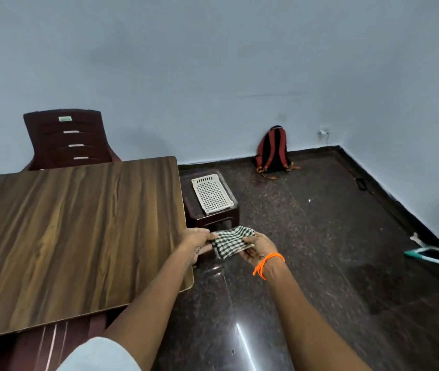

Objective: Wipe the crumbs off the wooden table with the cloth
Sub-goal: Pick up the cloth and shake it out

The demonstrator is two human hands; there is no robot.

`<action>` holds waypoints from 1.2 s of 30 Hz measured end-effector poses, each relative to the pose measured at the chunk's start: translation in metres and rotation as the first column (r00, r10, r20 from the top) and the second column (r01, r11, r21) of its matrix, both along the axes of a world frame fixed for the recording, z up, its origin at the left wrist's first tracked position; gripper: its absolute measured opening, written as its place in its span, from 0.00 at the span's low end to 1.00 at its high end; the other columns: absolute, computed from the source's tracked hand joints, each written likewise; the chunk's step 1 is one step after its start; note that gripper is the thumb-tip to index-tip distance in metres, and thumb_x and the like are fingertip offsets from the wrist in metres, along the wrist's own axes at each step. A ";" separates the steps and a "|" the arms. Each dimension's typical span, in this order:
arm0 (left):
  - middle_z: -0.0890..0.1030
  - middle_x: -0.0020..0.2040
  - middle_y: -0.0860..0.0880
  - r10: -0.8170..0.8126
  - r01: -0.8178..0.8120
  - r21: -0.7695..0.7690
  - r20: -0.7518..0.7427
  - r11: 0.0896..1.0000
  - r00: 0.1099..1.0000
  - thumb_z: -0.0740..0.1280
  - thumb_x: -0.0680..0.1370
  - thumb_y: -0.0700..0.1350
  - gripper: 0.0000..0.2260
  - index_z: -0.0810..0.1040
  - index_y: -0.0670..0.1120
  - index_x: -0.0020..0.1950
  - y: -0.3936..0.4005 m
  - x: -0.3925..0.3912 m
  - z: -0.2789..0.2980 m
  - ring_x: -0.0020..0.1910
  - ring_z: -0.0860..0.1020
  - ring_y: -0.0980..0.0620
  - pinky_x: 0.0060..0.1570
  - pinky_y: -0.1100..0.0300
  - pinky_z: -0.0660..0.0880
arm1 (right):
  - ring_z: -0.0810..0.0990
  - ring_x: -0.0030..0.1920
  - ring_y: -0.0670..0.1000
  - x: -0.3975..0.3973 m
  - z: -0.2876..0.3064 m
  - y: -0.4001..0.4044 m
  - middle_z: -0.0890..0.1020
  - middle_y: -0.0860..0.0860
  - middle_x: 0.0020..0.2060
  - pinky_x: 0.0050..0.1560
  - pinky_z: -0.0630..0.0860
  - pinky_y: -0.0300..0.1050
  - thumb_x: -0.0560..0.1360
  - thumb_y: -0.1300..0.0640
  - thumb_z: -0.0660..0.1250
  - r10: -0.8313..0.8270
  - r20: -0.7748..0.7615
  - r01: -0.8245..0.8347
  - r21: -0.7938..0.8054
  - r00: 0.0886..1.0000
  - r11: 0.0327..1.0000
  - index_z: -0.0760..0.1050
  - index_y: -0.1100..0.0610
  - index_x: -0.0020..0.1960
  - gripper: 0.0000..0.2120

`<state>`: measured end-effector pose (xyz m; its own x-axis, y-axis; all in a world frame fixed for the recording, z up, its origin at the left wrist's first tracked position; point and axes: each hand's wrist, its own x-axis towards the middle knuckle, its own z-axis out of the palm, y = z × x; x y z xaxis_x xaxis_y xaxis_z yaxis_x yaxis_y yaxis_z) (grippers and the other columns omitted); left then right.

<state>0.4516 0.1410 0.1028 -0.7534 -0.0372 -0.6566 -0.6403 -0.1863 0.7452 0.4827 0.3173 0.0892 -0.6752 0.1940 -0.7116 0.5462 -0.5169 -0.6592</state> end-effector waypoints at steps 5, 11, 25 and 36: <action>0.86 0.49 0.40 0.048 -0.053 0.084 0.058 0.995 0.997 0.71 0.72 0.25 0.10 0.79 0.32 0.51 0.025 -0.078 -0.011 0.47 0.82 0.49 0.59 0.58 0.76 | 0.80 0.42 0.54 -0.086 -0.004 0.020 0.81 0.59 0.50 0.42 0.79 0.48 0.76 0.68 0.65 0.082 0.030 -0.082 0.023 0.996 0.996 0.74 0.57 0.57 0.12; 0.84 0.54 0.43 0.167 -0.169 0.048 0.051 0.984 0.985 0.70 0.72 0.26 0.18 0.78 0.42 0.57 0.041 -0.185 -0.047 0.48 0.82 0.50 0.53 0.55 0.78 | 0.81 0.43 0.55 -0.210 -0.039 0.033 0.81 0.60 0.51 0.40 0.79 0.48 0.76 0.65 0.68 0.163 0.061 -0.164 0.020 0.985 0.986 0.75 0.59 0.60 0.13; 0.80 0.65 0.43 -0.008 0.036 -0.308 0.090 0.951 0.996 0.74 0.72 0.35 0.28 0.74 0.43 0.72 0.041 -0.351 -0.168 0.60 0.80 0.48 0.62 0.53 0.78 | 0.78 0.38 0.58 -0.396 -0.168 0.027 0.78 0.61 0.39 0.37 0.78 0.51 0.74 0.69 0.70 0.225 0.279 -0.268 0.127 0.934 0.955 0.74 0.63 0.46 0.05; 0.76 0.70 0.44 -0.095 0.124 -0.329 0.102 0.936 0.990 0.67 0.73 0.30 0.31 0.70 0.46 0.76 0.041 -0.422 -0.271 0.57 0.77 0.53 0.48 0.58 0.80 | 0.76 0.30 0.52 -0.462 -0.270 0.023 0.79 0.60 0.39 0.36 0.74 0.43 0.73 0.69 0.73 0.200 0.267 -0.272 0.265 0.943 0.925 0.73 0.57 0.46 0.12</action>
